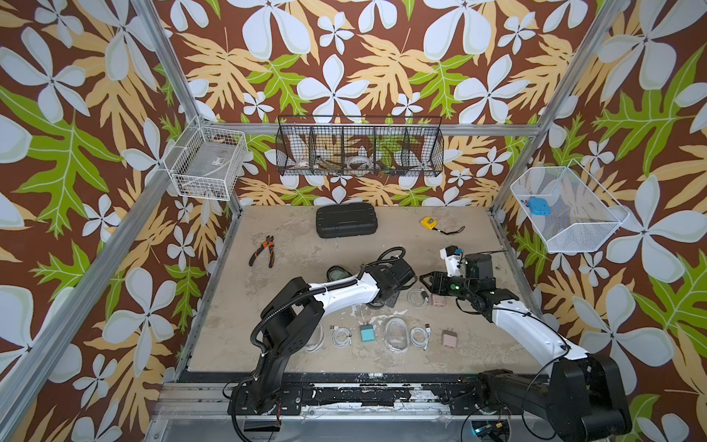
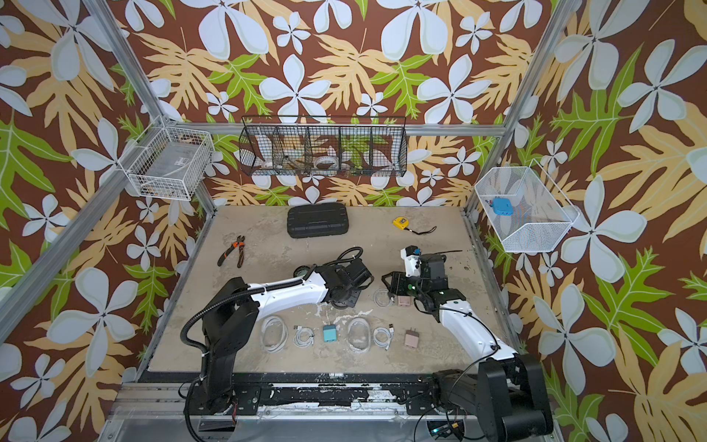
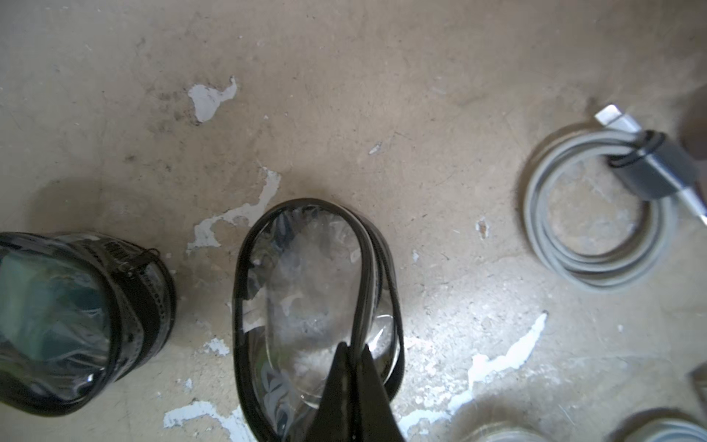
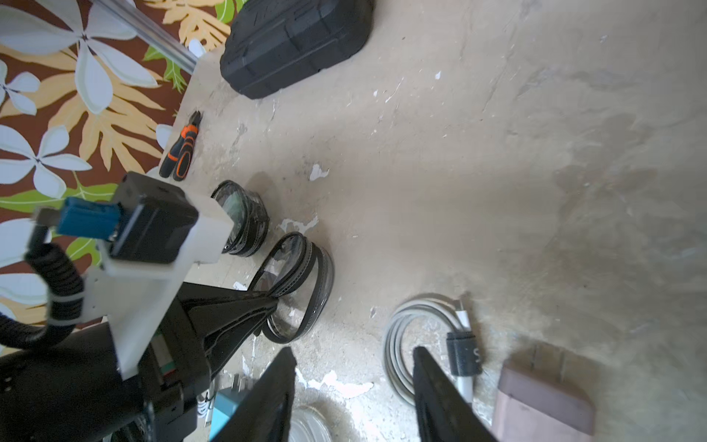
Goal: Pack away charging kits
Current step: Pick up the storage bag at the center of the board.
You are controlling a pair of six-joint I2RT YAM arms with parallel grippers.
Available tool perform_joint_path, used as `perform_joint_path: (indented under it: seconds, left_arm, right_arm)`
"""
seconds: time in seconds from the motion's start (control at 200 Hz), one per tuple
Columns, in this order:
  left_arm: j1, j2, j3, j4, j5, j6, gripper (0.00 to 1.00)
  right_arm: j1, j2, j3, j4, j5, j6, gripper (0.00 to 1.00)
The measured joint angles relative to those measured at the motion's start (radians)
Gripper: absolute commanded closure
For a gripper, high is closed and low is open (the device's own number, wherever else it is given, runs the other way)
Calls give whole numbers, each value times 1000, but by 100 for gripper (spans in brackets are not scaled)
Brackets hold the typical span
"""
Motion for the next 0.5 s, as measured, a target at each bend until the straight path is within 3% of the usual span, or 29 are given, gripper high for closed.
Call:
perform_joint_path:
  seconds: [0.295,0.5]
  left_arm:
    - [50,-134,-239,247,132,-89,100]
    - [83,-175,-312,362,197,-122,100]
  right_arm:
    - [37,151,108,-112,163,-82,52]
    - [95,243,179,-181,272,-114,48]
